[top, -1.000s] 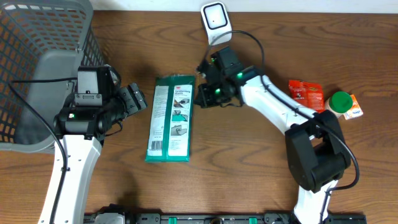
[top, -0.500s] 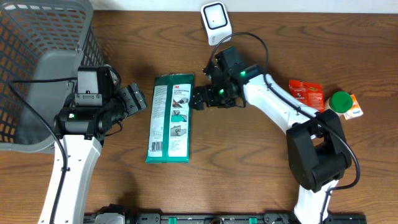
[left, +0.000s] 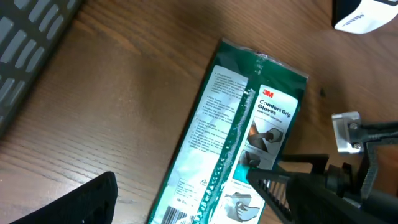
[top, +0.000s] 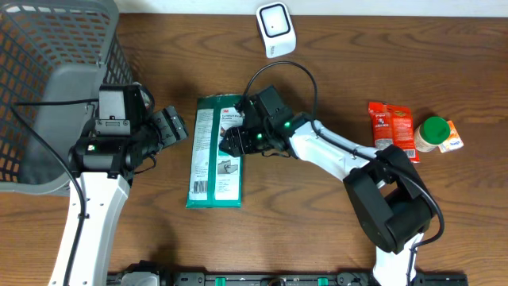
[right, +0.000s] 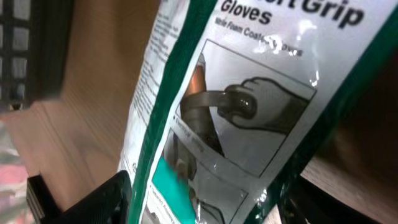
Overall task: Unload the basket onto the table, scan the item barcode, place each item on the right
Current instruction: 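Drag the gloves bag right off the small packets with the right gripper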
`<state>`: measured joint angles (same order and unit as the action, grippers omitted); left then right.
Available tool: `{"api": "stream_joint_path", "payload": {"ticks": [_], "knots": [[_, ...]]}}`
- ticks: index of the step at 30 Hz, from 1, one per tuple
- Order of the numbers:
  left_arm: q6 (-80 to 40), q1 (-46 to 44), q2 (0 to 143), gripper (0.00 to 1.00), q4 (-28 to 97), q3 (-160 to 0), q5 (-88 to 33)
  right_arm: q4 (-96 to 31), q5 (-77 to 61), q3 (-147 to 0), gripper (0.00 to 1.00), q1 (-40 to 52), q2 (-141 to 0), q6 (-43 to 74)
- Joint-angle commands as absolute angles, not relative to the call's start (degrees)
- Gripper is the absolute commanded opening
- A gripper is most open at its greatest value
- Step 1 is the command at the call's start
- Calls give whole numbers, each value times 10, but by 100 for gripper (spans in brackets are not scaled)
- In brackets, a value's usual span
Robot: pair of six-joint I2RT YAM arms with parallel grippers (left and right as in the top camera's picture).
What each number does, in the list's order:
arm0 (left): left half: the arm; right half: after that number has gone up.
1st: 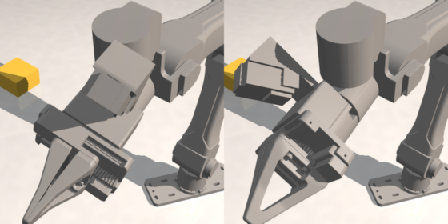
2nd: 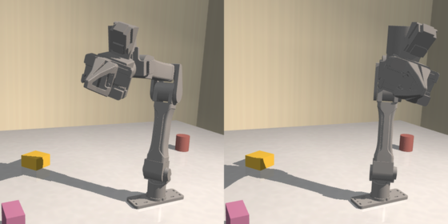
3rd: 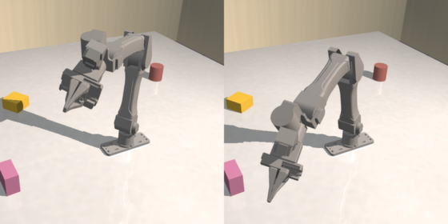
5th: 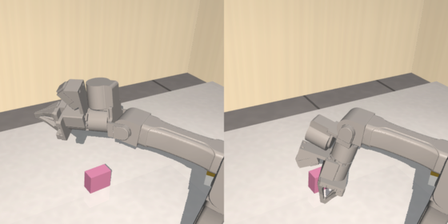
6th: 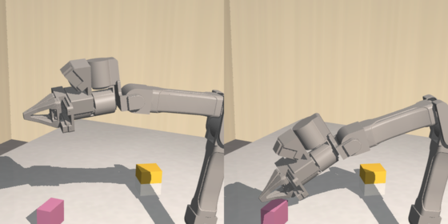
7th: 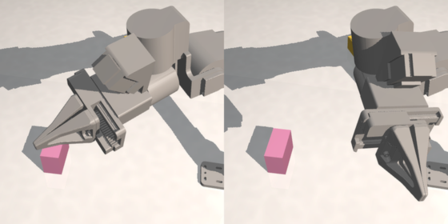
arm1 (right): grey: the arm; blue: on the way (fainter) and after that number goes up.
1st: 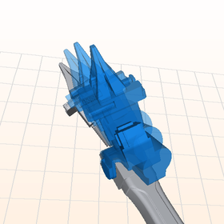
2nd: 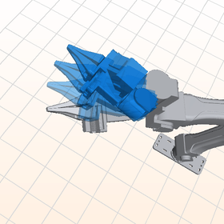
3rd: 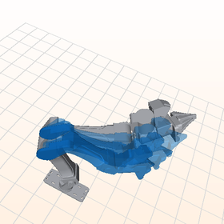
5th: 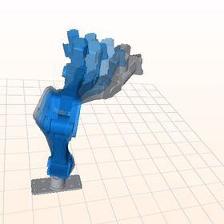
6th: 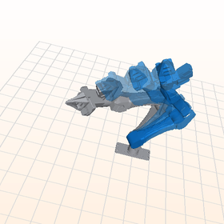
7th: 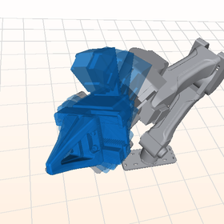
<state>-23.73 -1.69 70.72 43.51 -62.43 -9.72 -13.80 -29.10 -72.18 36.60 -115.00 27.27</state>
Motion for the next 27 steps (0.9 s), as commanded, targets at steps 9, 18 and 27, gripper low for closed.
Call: {"api": "stream_joint_path", "payload": {"ticks": [9, 18, 27], "knots": [[-232, -15, 707, 87, 437, -629, -94, -46, -297, -671, 1, 369, -1138, 302], [-232, -15, 707, 87, 437, -629, -94, -73, -354, -671, 1, 347, -1060, 228], [-232, -15, 707, 87, 437, -629, -94, -225, -222, -671, 1, 342, -937, 89]]}}
